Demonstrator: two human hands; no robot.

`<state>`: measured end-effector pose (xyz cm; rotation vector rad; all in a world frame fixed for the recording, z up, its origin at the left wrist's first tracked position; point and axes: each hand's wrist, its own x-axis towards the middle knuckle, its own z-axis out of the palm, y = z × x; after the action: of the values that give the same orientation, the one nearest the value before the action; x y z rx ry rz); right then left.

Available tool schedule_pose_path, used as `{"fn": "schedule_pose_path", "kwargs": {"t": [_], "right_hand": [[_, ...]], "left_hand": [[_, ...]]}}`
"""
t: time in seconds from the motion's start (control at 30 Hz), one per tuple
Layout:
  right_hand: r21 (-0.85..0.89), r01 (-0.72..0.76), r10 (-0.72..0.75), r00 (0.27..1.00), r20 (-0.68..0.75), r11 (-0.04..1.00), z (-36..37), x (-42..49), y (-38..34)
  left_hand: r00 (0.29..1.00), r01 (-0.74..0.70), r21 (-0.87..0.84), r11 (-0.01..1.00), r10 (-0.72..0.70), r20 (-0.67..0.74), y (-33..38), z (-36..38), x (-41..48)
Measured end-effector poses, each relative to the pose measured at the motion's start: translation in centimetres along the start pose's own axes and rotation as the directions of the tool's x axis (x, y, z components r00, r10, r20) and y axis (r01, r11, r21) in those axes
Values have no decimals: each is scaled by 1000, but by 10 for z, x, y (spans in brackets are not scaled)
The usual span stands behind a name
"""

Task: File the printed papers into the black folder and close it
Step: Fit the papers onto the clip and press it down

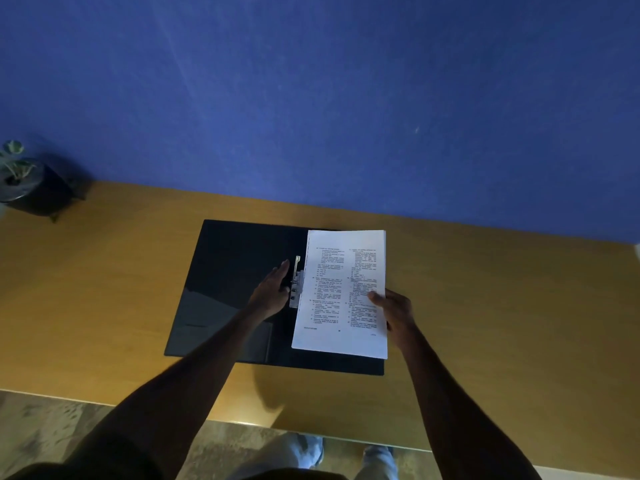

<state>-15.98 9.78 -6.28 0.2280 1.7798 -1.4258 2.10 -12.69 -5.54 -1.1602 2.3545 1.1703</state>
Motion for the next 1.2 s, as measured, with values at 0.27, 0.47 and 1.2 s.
{"fn": "schedule_pose_path", "kwargs": {"t": [0.27, 0.47, 1.2], "right_hand": [[-59, 2, -3, 1000, -15, 998, 3, 5, 6], [-234, 113, -131, 989, -64, 966, 8, 4, 3], [-38, 25, -26, 1000, -17, 999, -30, -3, 10]], "left_hand": [[1000, 0, 6, 1000, 0, 10, 4, 2, -1], [985, 19, 18, 1000, -16, -170, 4, 12, -8], [956, 250, -752, 610, -279, 92, 23, 62, -41]]}}
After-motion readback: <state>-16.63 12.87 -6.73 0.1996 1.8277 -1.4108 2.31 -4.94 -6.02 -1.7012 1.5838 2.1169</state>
